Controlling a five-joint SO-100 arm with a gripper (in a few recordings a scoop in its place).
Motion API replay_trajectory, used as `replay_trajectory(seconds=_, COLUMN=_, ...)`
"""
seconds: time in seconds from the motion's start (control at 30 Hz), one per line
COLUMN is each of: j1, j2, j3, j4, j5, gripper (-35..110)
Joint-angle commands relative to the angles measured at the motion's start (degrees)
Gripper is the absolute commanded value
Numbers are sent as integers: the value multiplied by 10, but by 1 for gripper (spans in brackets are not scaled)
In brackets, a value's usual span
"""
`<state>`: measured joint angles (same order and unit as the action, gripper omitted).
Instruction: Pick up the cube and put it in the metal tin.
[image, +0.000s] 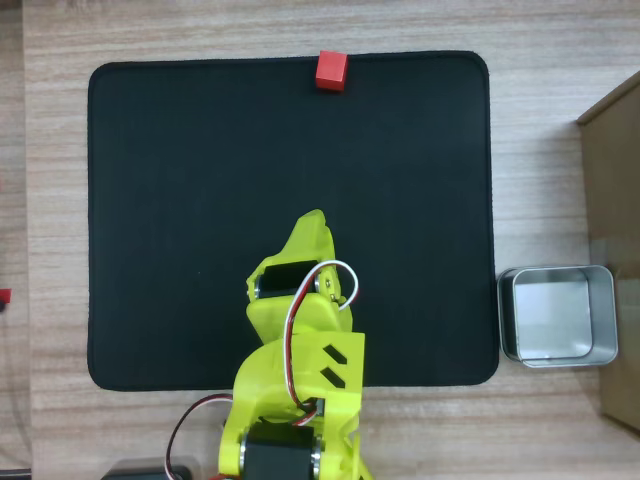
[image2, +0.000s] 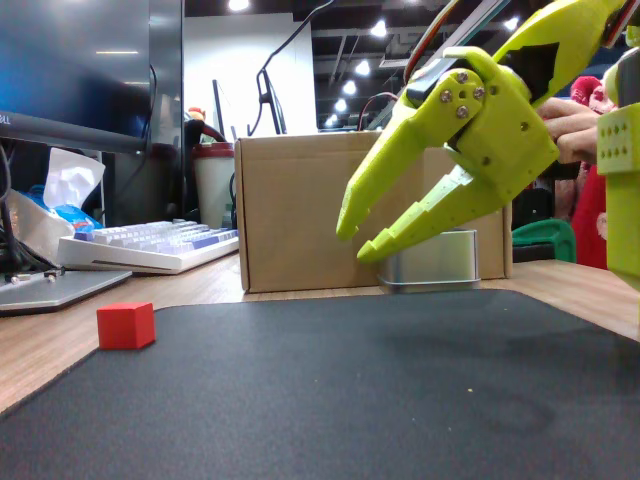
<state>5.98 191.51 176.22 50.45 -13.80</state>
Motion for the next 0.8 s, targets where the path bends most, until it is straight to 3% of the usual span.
replay_trajectory(seconds=0.0, j1=-11, j2=12, j3=4, j4=3, j5=-24, gripper=0)
replay_trajectory(seconds=0.33, j1=-17, j2=-45, j3=-25, j4=-39, j5=-17, gripper=0)
replay_trajectory(seconds=0.77, j1=-3, j2=-380, j3=-172, j4=-263, j5=74, gripper=0)
